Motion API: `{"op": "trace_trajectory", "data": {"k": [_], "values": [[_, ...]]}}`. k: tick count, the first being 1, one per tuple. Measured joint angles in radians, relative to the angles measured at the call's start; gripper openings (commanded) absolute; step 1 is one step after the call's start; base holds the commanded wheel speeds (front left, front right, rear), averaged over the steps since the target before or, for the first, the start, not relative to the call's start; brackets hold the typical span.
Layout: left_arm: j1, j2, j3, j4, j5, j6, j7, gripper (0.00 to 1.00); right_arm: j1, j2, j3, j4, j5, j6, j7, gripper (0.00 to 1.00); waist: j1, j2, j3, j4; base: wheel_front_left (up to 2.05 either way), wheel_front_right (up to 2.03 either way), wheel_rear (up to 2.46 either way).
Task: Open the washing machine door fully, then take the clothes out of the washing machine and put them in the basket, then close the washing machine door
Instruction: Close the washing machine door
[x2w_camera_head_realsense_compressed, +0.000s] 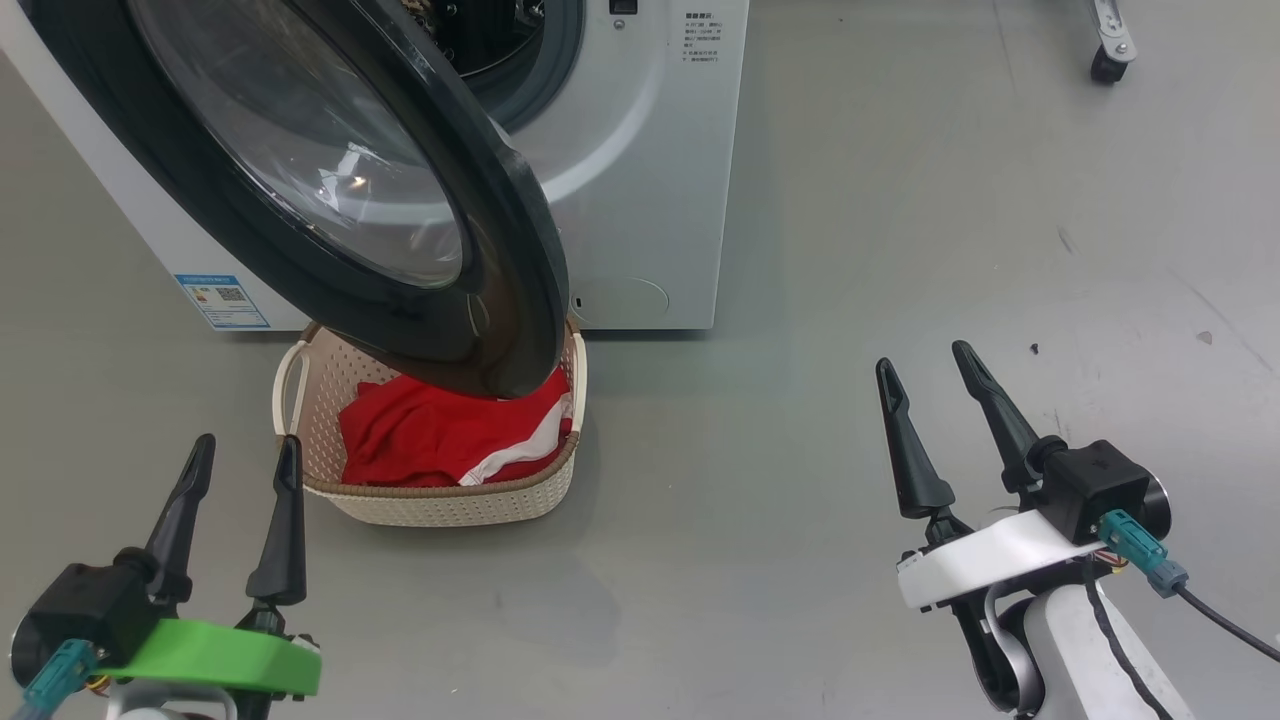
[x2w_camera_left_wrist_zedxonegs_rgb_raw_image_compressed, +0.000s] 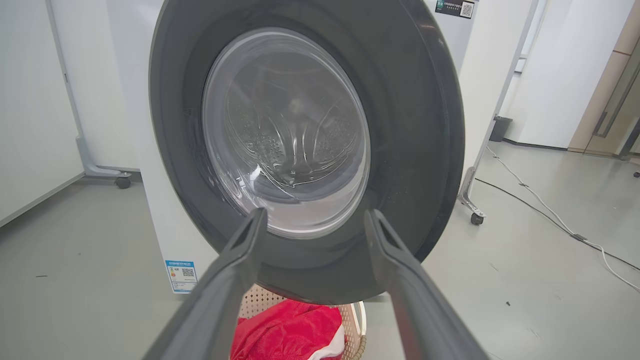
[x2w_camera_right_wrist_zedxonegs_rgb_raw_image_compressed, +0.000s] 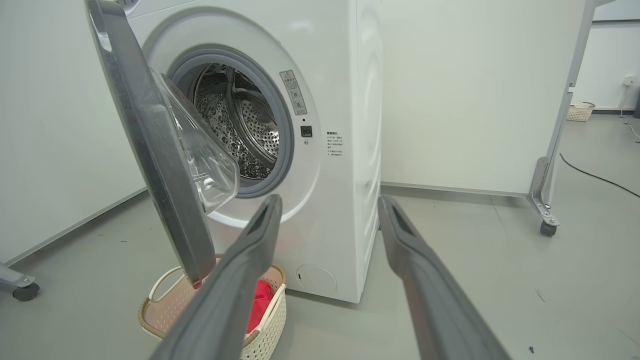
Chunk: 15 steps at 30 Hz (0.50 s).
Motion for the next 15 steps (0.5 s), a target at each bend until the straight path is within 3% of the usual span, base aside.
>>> {"op": "trace_trajectory", "data": {"k": [9,10,11,12,15], "values": [[0.0,-0.007,-0.001,0.0,0.003,0.0,0.0,1.0,0.0,0.001,-0.004,-0.004,-0.001,0.001,0.0,1.0,0.0,0.0,-0.002,-0.001,0.0,0.0,0.0],[0.0,-0.008,-0.004,0.0,0.004,0.0,0.0,1.0,0.0,0.001,-0.006,-0.007,-0.002,0.001,0.0,0.88,0.0,0.0,0.0,0.0,0.0,0.0,0.0],[0.0,-0.01,-0.008,0.0,0.008,0.0,0.0,1.0,0.0,0.001,-0.006,-0.012,-0.002,0.001,0.0,0.25,0.0,0.0,0.002,0.001,0.0,0.0,0.0],[0.0,-0.013,-0.014,0.0,0.011,-0.001,0.0,1.0,0.0,0.001,-0.007,-0.018,-0.002,0.001,0.0,0.0,0.0,0.0,0.004,0.003,0.0,0.0,0.0],[-0.001,-0.018,-0.023,-0.001,0.011,-0.001,-0.002,1.0,-0.001,0.001,-0.007,-0.051,-0.022,0.011,0.0,0.0,0.0,0.0,0.011,0.012,0.0,0.0,0.0]]}}
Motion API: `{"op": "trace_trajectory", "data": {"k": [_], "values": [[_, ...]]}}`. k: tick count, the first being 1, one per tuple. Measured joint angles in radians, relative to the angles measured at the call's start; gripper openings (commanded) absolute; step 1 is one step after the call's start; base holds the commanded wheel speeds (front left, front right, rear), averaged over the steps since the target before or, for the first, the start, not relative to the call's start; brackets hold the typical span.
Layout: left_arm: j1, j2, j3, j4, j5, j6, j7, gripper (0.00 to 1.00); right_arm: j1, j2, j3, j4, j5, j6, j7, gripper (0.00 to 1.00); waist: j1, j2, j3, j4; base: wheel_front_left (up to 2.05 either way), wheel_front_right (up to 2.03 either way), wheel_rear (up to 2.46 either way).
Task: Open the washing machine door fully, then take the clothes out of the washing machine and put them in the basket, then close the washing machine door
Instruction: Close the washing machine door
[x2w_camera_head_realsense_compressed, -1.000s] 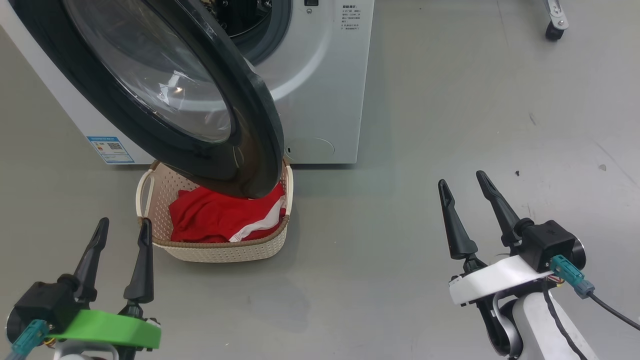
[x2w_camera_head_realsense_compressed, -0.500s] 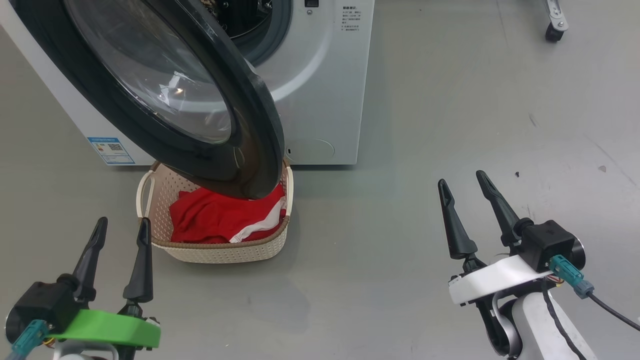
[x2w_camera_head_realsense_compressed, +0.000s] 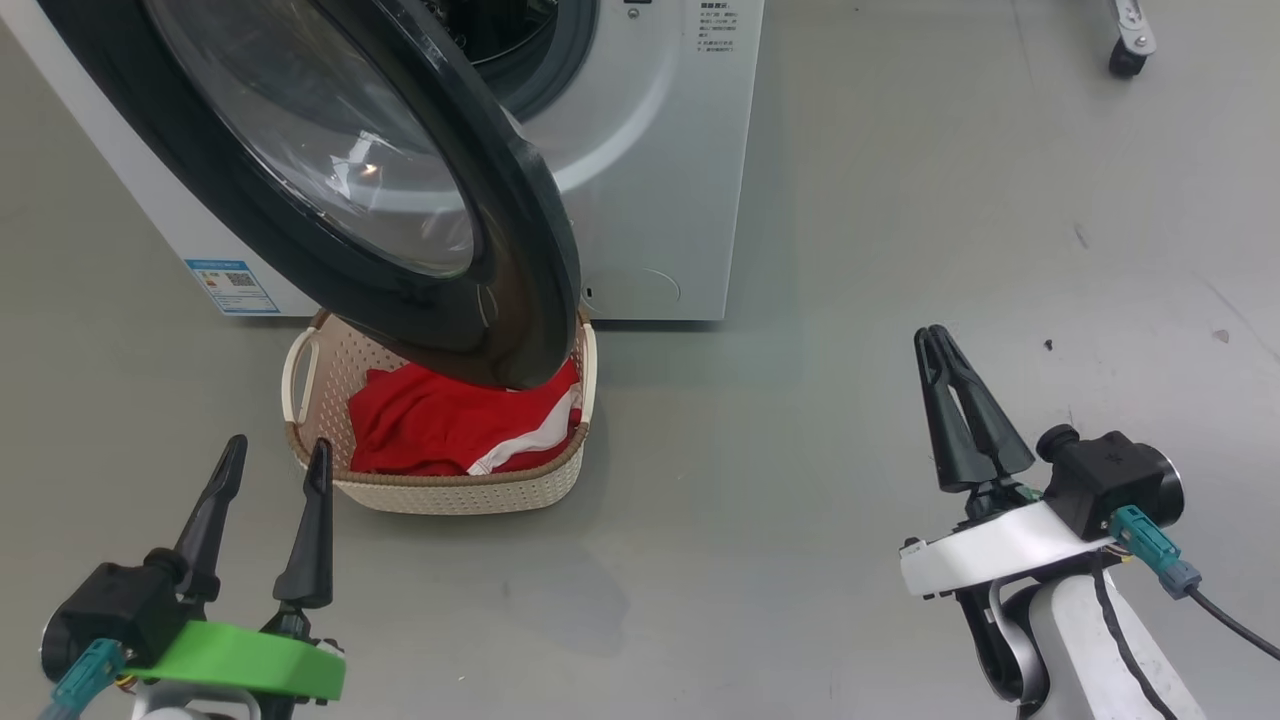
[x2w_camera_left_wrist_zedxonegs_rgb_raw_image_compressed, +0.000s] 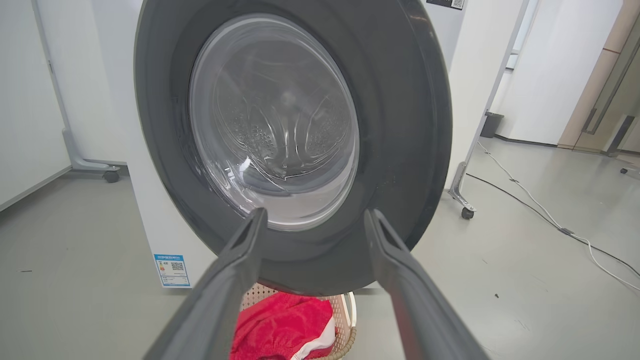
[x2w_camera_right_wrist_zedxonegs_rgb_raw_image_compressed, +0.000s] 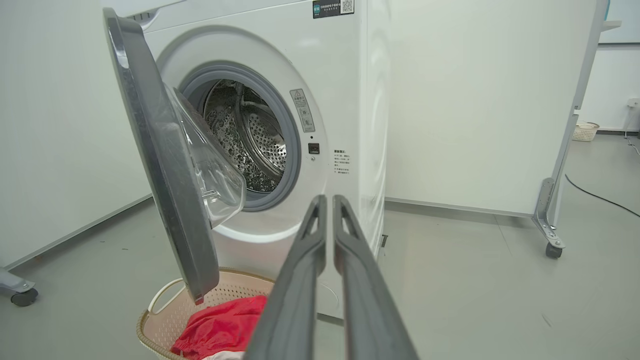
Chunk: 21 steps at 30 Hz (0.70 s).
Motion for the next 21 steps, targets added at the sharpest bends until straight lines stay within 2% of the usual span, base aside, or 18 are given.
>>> {"op": "trace_trajectory", "data": {"k": [4,9,21], "values": [[-0.001,-0.004,-0.006,-0.004,0.004,0.0,-0.001,1.0,-0.001,-0.005,0.016,-0.016,-0.011,0.011,0.0,0.0,0.0,0.0,0.012,0.015,0.0,0.0,0.0],[-0.007,-0.007,-0.015,-0.007,0.004,0.0,-0.001,1.0,-0.017,-0.02,0.087,-0.014,-0.035,0.033,0.0,0.0,0.0,0.0,0.037,0.038,0.0,0.0,0.0],[-0.075,-0.044,-0.066,-0.022,0.004,-0.003,-0.001,1.0,-0.197,-0.041,0.257,-0.003,-0.096,0.051,0.031,0.0,0.0,0.0,0.136,0.119,0.0,0.0,0.0]]}}
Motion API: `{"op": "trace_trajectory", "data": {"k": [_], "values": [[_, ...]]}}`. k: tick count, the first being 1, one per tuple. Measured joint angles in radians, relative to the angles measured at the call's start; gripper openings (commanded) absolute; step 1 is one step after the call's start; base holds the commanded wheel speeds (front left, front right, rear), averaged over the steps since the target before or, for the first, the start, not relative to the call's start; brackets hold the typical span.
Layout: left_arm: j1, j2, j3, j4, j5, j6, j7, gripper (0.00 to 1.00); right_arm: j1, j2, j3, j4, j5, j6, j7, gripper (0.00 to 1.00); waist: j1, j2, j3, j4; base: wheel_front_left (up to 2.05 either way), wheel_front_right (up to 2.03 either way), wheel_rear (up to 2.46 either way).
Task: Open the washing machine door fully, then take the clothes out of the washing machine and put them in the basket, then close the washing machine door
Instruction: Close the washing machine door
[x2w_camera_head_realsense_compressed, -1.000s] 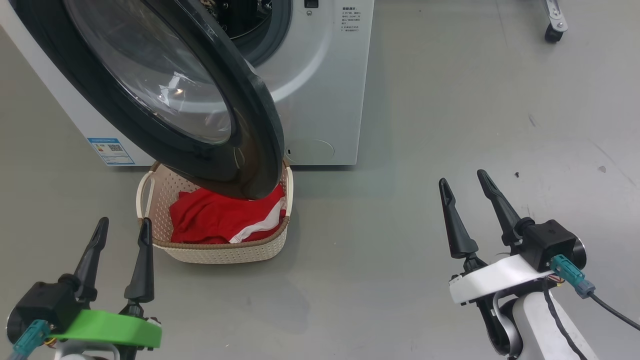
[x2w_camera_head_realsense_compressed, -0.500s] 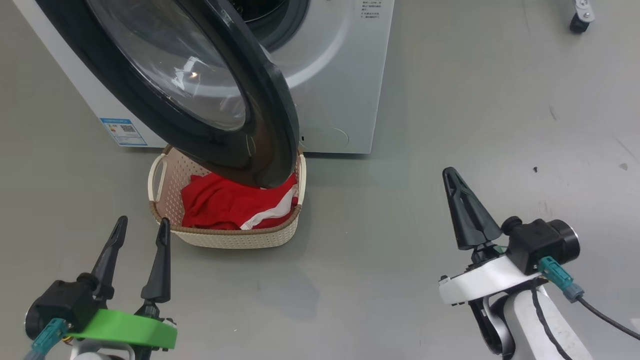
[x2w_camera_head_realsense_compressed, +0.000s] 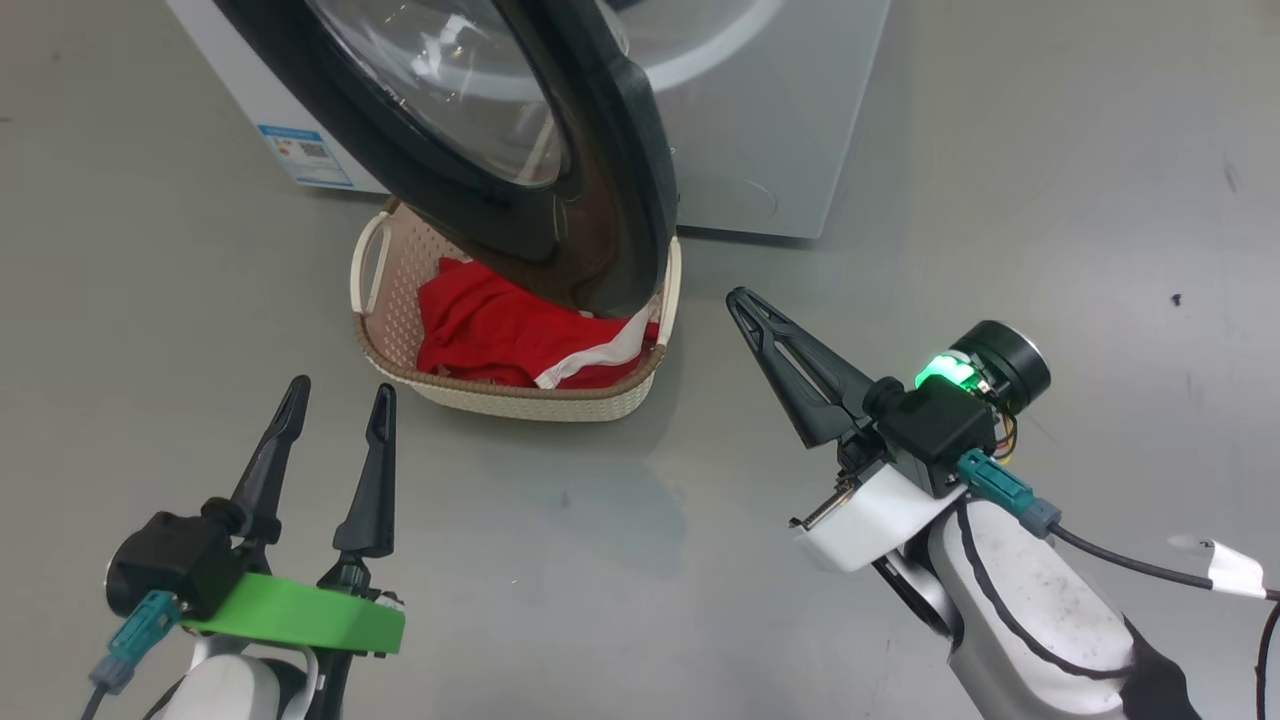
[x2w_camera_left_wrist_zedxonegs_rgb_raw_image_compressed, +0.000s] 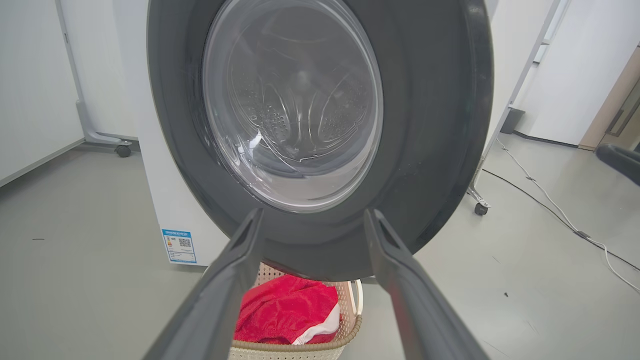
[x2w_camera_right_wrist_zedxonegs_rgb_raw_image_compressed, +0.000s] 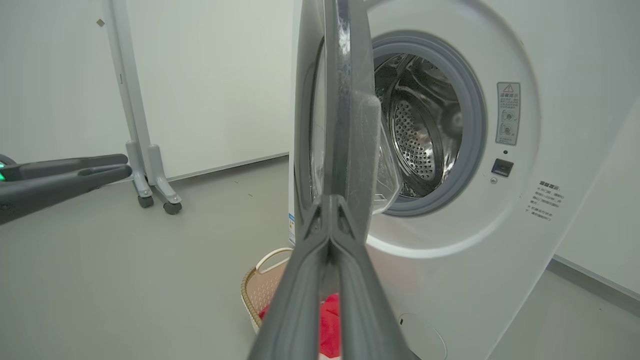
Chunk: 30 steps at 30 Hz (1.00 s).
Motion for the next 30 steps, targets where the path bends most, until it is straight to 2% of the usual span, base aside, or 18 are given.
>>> {"op": "trace_trajectory", "data": {"k": [11,17,30], "values": [[-0.07,-0.03,-0.046,0.01,-0.005,0.0,0.0,1.0,-0.152,-0.042,0.076,0.079,-0.014,0.0,0.023,0.0,0.0,0.0,0.089,0.129,0.0,0.0,0.0],[-0.076,-0.04,-0.041,0.022,-0.008,-0.001,0.0,1.0,-0.197,-0.053,0.11,0.129,0.024,0.0,0.023,0.0,0.0,0.0,0.118,0.183,0.0,0.0,0.0],[-0.082,-0.047,-0.037,0.021,-0.015,-0.001,0.0,1.0,-0.275,-0.067,0.045,0.181,0.05,0.001,0.014,0.0,0.0,0.0,0.163,0.206,0.0,0.0,0.0]]}}
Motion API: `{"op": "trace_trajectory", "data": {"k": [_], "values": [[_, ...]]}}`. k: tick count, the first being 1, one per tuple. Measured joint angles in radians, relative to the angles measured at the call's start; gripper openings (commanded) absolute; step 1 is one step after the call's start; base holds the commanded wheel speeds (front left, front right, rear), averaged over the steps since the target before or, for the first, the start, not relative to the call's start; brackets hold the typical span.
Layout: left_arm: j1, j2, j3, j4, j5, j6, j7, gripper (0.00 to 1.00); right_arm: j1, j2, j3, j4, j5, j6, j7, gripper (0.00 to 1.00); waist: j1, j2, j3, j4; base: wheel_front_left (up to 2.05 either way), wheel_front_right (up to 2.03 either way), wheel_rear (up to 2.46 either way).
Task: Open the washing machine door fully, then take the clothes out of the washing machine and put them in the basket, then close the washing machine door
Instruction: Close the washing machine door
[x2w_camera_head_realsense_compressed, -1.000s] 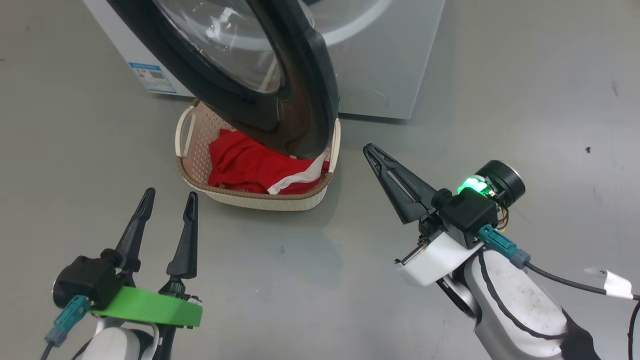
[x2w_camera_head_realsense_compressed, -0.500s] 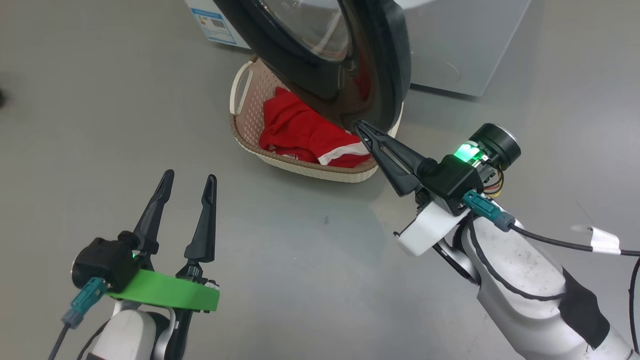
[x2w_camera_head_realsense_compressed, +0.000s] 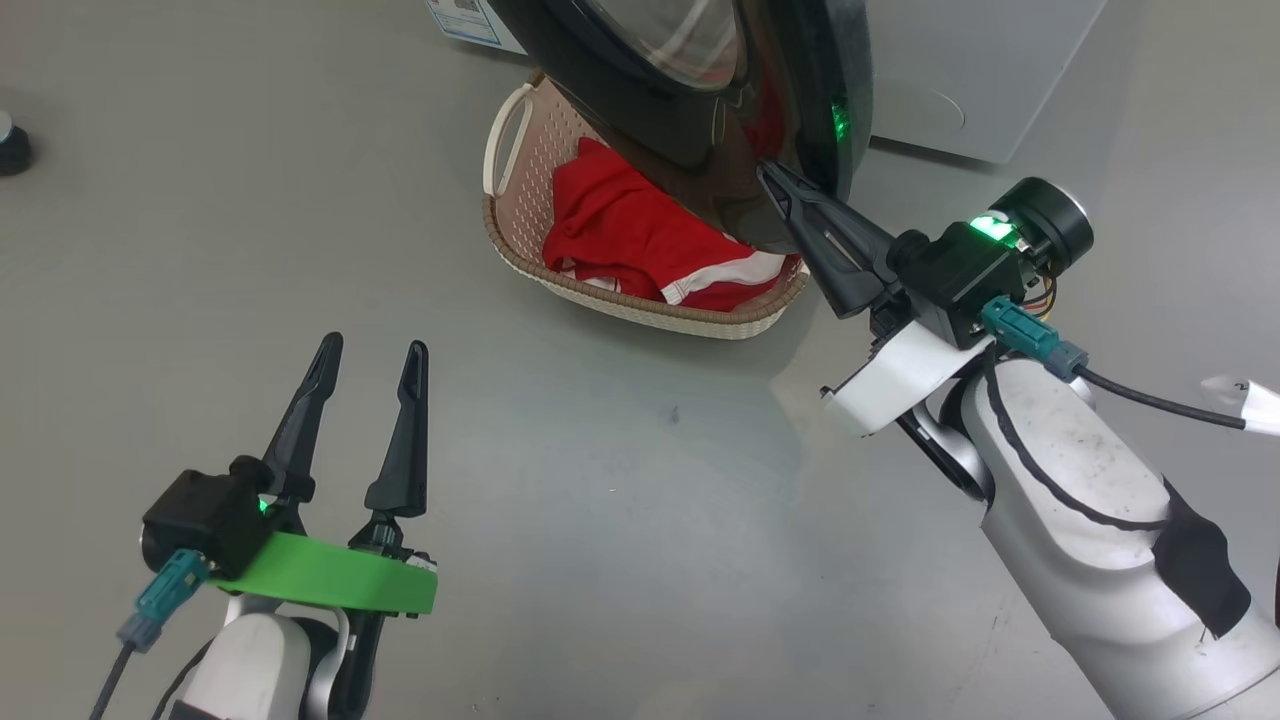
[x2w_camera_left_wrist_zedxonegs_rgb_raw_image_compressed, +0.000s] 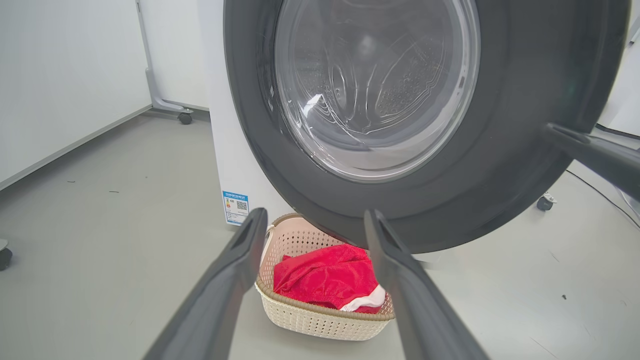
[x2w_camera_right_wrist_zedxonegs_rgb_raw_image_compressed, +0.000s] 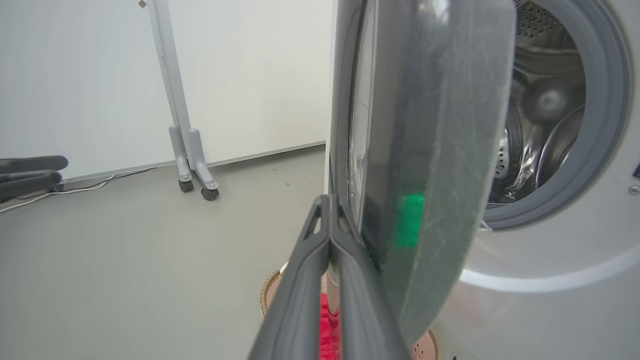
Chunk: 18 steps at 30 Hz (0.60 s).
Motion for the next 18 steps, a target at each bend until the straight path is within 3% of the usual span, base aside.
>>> {"op": "trace_trajectory", "data": {"k": [6,18], "values": [[-0.021,-0.003,-0.004,-0.002,-0.002,0.0,0.0,1.0,-0.035,-0.004,-0.044,0.015,0.026,0.008,-0.002,0.0,0.0,0.0,0.024,0.001,0.0,0.0,0.0],[-0.055,-0.012,-0.028,-0.009,-0.012,0.0,0.0,1.0,-0.141,-0.047,-0.136,0.037,0.038,-0.013,-0.002,0.0,0.0,0.0,0.087,0.011,0.0,0.0,0.0]]}}
